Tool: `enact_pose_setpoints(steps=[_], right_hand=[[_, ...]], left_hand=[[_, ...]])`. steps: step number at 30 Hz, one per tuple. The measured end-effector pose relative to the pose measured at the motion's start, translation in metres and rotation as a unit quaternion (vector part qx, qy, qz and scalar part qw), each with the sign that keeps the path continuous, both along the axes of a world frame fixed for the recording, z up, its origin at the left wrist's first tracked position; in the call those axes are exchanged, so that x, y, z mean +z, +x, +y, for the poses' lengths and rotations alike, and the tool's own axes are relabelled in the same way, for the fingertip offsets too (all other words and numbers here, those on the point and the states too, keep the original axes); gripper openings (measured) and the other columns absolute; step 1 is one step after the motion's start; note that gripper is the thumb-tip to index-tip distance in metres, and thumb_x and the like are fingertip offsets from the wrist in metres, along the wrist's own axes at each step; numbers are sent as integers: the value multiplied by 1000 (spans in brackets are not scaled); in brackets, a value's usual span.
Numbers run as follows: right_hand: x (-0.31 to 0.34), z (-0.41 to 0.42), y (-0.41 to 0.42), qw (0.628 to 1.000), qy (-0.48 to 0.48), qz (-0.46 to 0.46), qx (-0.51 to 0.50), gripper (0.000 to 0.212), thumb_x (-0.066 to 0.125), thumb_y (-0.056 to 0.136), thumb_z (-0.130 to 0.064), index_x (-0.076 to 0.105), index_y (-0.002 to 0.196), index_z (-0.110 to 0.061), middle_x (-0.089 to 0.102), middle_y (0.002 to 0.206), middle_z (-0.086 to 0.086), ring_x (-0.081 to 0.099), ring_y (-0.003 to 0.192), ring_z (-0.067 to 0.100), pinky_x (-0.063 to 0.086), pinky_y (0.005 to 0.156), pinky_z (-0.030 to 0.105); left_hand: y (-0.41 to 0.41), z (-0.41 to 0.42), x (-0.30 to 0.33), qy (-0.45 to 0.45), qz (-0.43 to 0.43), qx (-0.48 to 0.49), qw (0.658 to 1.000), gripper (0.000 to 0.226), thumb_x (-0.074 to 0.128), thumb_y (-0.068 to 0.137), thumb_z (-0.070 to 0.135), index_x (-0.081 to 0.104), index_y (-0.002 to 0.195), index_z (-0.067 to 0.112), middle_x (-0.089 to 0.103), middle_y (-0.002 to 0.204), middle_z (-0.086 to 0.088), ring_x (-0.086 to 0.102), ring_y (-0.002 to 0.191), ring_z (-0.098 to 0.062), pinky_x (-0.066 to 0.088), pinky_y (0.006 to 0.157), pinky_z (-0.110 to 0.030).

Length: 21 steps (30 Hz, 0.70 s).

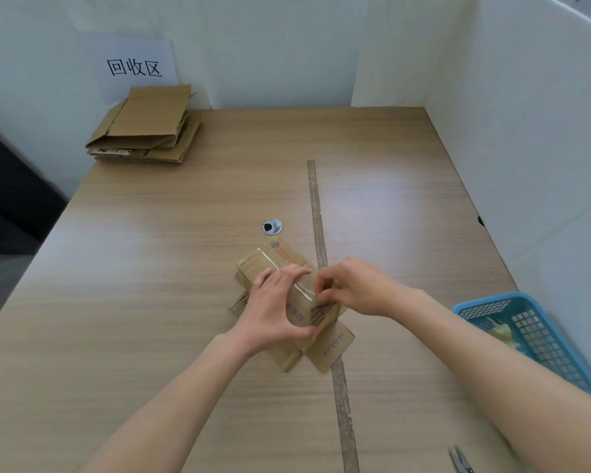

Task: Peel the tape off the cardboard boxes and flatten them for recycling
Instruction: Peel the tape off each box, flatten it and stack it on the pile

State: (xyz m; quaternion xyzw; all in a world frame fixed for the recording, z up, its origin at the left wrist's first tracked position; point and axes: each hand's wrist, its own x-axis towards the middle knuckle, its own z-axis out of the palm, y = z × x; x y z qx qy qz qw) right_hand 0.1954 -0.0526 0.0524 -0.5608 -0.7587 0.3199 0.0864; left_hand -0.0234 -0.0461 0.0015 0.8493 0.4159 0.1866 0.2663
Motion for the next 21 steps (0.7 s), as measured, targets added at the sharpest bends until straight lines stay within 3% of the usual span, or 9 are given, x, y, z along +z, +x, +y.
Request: enact_pose_setpoints(steps=[2,5,8,12,15,18,21], right_hand=[[2,4,-1,995,-75,52,-29,12,72,91,-16,68,83,-24,73,76,-8,68,60,8,55,65,24],[-2,5,-6,992,-82,47,-81,13,70,93,-18,66,82,-25,74,75,-3,70,57,9,55,59,25],[-7,3,-12,985,-37,53,-158,17,71,92,-18,66,80,-29,73,75,-5,68,57,8,53,57,24],[-14,-7,-20,984,18,50,-172,14,70,93,-21,66,84,-31,70,80,-9,64,68,6,56,71,32],[-14,-15,-15,984,-12,78,-162,14,69,94,-23,66,83,-30,72,75,-8,67,69,5,57,73,32],[-11,-23,-13,982,-34,103,-151,17,70,93,-18,66,81,-28,74,72,-5,69,65,5,60,72,32],[-15,-34,-23,975,-54,132,-169,15,68,94,-14,65,83,-23,73,70,-1,71,63,8,61,66,30]], left_hand=[[-5,1,1,-6,2,-33,999,98,83,60,53,37,145,38,41,143,25,28,142,9,12,125,-35],[-10,2,2,-21,0,-47,999,99,82,61,54,33,146,43,37,140,31,22,136,19,16,123,-31],[-9,2,1,-40,-4,-49,998,99,81,61,52,29,145,49,38,137,32,31,132,12,26,115,-25],[-12,1,-3,-38,-10,-53,998,96,79,63,48,30,145,50,41,142,28,34,137,4,28,114,-21],[-17,0,-8,-13,11,-48,999,94,76,66,53,31,148,45,31,155,26,16,149,6,5,125,-30],[-17,-7,-10,-16,31,23,999,88,61,75,79,29,149,44,11,162,29,-3,153,2,-21,121,-40],[-9,-17,-13,-37,69,147,986,117,44,65,97,8,157,36,-13,163,21,-18,152,-2,-33,113,-42]])
